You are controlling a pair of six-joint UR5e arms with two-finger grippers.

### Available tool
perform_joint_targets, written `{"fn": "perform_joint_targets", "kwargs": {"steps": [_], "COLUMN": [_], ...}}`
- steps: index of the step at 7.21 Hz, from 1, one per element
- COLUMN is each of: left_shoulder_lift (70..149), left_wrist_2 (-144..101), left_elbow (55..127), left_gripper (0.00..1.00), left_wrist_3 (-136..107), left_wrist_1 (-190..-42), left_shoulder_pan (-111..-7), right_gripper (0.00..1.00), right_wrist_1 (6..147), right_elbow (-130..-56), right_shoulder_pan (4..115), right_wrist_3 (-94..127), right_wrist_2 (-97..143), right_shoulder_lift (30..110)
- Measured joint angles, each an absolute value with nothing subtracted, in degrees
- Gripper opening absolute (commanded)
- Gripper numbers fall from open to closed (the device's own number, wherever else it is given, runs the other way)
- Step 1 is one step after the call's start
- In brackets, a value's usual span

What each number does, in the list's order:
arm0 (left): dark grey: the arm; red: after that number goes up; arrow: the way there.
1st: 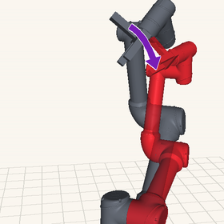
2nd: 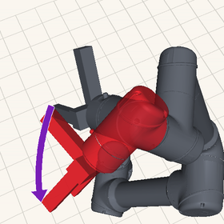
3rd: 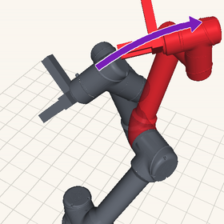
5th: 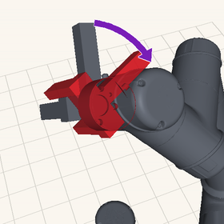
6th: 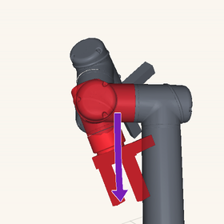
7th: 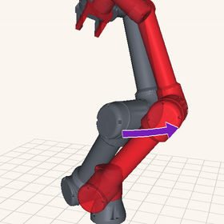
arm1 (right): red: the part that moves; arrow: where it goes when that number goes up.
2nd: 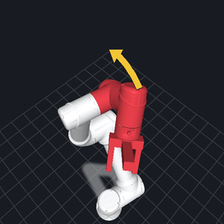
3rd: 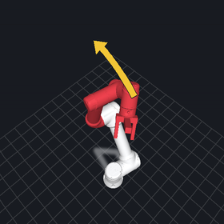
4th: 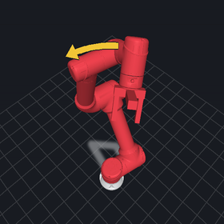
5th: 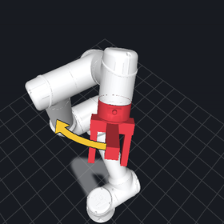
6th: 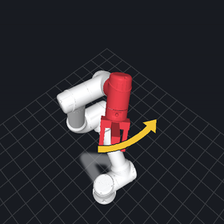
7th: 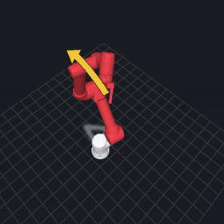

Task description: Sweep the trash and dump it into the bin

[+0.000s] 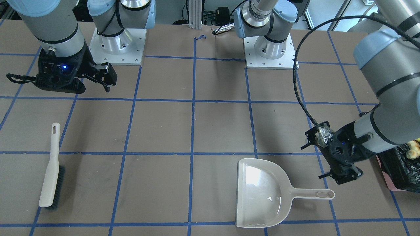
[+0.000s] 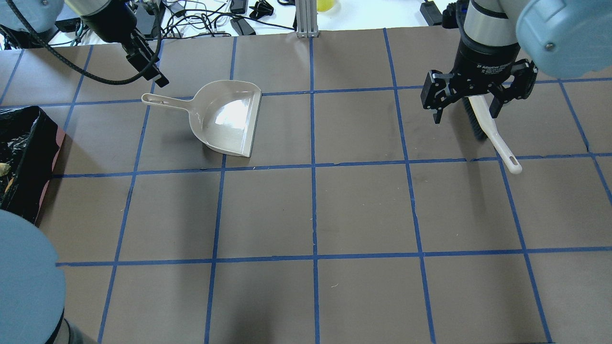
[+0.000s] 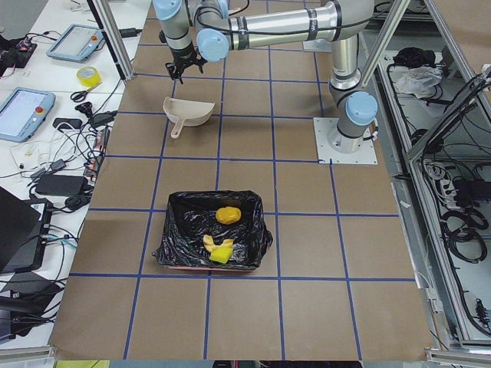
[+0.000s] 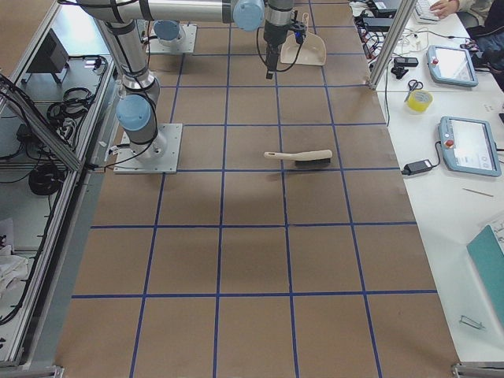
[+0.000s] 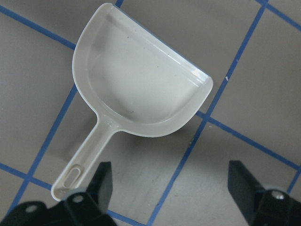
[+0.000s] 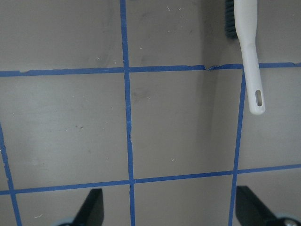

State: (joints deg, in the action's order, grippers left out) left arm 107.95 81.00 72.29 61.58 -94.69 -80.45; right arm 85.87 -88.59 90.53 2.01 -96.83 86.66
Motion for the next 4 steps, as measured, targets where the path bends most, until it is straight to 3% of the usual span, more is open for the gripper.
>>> {"fn": "perform_joint_targets", "kwargs": {"steps": [4], "left_shoulder_lift": [100.2], "left_wrist_2": [84.8], "left_elbow": [74.7], "left_gripper": [0.92], "left_wrist_3": [32.2], "left_wrist_1": [-99.7], "left_shoulder_pan": [-86.0], "right_gripper": [1.00], "right_wrist_1": [85.9], "right_elbow": [-88.6], "right_shoulder_pan": [90.5], "right_wrist_3": [2.0], "right_wrist_2": [-96.9], "right_shoulder_lift": [86.7]}}
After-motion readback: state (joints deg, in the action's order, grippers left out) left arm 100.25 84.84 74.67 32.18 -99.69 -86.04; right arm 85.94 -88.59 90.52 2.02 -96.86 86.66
